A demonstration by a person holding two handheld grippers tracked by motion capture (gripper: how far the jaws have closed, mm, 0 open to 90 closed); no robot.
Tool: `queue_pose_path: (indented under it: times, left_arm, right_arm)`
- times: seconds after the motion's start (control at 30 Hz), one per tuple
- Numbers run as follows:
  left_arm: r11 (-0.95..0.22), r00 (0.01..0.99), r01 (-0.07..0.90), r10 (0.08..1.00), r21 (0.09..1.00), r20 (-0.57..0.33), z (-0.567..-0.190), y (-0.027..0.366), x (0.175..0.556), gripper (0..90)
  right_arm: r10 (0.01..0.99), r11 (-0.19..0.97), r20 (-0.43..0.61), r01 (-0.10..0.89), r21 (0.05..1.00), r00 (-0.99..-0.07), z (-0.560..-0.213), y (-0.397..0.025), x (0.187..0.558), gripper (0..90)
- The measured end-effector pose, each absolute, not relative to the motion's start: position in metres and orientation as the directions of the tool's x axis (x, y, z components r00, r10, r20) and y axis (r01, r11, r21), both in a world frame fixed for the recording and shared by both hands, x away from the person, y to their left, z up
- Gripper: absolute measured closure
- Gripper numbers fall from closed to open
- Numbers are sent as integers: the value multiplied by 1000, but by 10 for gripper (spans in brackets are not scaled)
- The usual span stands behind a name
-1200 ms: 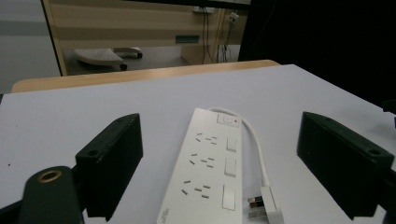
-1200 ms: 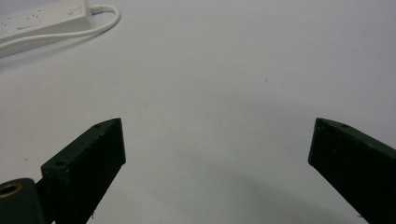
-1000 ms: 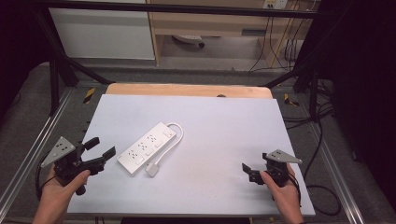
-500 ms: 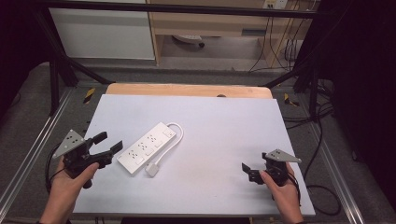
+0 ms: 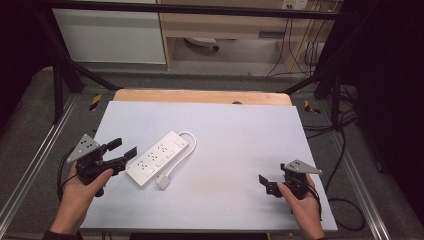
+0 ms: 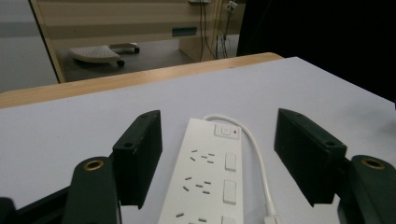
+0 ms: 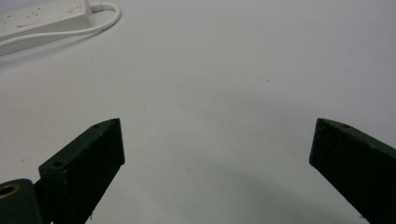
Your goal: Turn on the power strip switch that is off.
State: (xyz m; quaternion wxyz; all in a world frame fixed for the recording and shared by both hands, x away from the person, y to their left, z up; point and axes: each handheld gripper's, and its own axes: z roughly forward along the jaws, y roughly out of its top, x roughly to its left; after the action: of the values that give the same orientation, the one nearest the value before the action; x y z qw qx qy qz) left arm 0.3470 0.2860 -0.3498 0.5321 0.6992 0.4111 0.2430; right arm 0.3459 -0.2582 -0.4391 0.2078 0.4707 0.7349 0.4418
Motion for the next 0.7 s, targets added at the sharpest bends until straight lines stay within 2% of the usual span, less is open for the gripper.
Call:
queue_pose_path:
  times: [0.7]
  left_arm:
    - [-100, 533, 346, 839, 933, -107, -355, 288, 363, 504]
  right_arm:
    - [875, 165, 112, 508, 845, -471, -439, -259, 346, 37]
